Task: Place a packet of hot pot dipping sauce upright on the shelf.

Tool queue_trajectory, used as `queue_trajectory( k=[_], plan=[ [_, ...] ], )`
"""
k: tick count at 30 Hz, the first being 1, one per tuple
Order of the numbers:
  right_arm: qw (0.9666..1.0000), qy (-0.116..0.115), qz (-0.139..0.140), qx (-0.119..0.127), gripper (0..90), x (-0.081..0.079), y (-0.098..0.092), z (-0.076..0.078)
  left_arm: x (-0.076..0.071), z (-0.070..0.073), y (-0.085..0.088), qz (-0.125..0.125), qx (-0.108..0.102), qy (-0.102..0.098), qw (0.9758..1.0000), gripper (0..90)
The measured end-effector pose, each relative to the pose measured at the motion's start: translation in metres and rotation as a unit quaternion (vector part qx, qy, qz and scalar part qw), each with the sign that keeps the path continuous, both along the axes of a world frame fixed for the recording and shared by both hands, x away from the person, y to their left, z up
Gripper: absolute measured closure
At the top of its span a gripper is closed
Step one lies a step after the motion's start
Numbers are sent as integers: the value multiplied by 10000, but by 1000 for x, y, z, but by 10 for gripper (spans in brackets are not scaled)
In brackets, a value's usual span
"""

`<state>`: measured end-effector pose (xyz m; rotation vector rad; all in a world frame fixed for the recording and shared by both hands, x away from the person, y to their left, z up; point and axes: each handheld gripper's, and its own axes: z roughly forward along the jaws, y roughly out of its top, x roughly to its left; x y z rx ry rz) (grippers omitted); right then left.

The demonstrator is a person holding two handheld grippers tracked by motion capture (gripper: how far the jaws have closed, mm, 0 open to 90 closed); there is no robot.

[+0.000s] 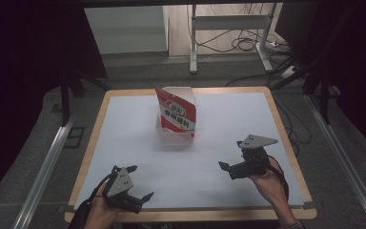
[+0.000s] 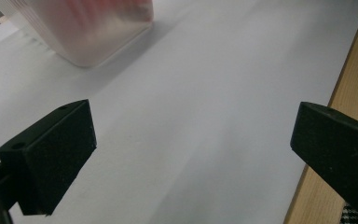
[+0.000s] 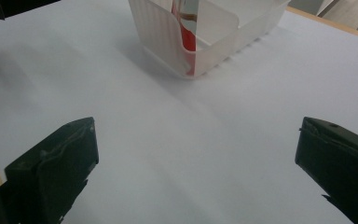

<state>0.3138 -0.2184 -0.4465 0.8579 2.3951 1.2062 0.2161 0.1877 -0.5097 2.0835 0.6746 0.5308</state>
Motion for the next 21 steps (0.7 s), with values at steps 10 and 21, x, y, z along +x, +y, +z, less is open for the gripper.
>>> queue_trajectory(
  k=[10, 21],
  plan=[
    [9999, -15, -126, -39, 0, -12, -12, -8, 0, 0, 0, -16, -5, 16, 10000, 0],
    [9995, 18, -318, -30, 0, -23, -28, -11, 2, 0, 5, 18, -327, 101, 9994, 0]
  ],
)
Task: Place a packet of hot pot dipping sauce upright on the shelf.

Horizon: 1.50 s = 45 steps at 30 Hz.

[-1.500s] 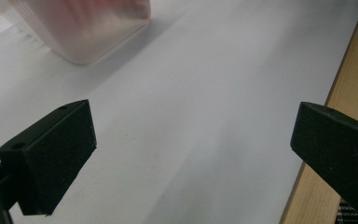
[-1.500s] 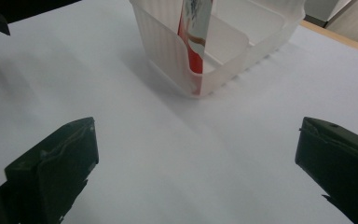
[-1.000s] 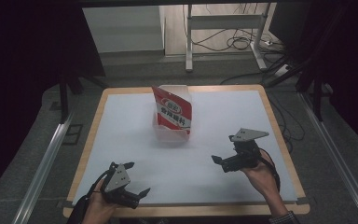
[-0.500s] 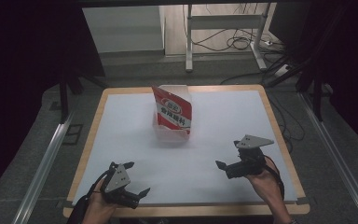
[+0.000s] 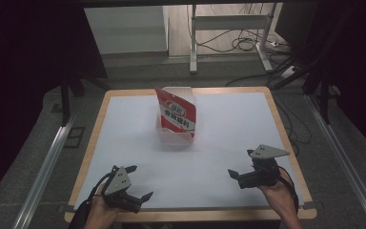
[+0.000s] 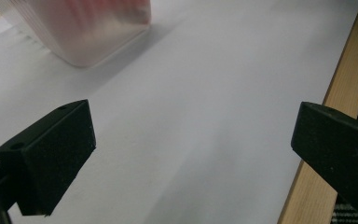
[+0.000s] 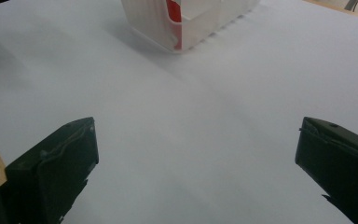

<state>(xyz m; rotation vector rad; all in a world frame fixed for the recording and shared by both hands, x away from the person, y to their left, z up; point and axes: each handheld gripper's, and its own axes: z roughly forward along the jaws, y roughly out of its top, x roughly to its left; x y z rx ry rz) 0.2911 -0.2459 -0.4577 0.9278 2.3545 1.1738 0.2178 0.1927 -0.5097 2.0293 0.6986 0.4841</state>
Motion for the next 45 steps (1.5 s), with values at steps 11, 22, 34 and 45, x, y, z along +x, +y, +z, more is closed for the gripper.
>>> queue_trajectory(
  k=[11, 22, 34, 45],
  plan=[
    [9996, -122, -253, -17, 0, -14, -17, 1, -2, 1, 0, -49, -187, -146, 9997, 0],
    [9985, -223, -476, -126, 0, -23, -33, -5, -2, 1, 1, -73, -297, -152, 9994, 0],
    [9972, -229, -694, -140, 0, -31, -50, -13, 0, -1, -1, -140, -218, -53, 9997, 0],
    [9956, -120, -918, -163, 0, -33, -64, -24, 0, -2, -2, -179, -157, -1, 9997, 0]
  ],
)
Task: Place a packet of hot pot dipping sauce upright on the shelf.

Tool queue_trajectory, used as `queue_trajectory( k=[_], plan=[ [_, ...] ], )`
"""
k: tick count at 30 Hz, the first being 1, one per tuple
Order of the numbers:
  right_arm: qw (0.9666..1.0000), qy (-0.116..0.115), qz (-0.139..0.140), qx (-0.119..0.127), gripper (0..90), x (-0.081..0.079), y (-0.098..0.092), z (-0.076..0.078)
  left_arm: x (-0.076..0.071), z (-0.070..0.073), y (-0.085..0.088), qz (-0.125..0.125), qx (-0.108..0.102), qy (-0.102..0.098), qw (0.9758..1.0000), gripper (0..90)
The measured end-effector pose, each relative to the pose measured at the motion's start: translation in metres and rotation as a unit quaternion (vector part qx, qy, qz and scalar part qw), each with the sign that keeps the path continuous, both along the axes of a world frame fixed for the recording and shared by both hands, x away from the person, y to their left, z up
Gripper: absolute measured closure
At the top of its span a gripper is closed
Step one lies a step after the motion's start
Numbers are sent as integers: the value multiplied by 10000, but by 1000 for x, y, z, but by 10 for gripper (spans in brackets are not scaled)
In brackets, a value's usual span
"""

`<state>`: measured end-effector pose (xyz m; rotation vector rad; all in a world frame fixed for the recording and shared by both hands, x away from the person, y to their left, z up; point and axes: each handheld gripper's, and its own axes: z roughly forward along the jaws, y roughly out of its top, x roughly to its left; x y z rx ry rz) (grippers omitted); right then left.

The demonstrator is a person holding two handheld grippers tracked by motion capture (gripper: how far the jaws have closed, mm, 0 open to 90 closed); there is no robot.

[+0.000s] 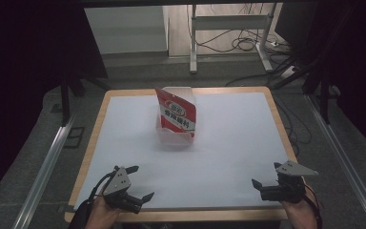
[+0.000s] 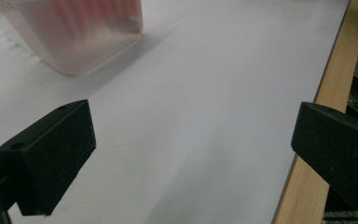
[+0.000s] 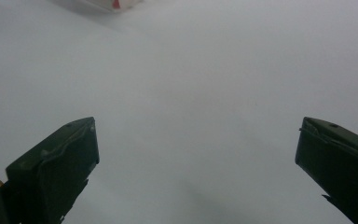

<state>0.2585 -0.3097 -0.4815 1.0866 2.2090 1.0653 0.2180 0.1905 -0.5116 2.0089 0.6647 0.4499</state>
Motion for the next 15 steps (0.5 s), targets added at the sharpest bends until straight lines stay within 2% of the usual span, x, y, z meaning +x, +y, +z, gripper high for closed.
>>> queue_trajectory(
  k=[8, 15],
  plan=[
    [9997, 155, -81, -147, 0, 3, -6, -13, 0, 0, -1, 1, 46, 2, 10000, 0],
    [9996, 233, -46, -167, 0, 4, -6, -16, 0, 0, -1, 5, 67, 5, 10000, 0]
  ],
)
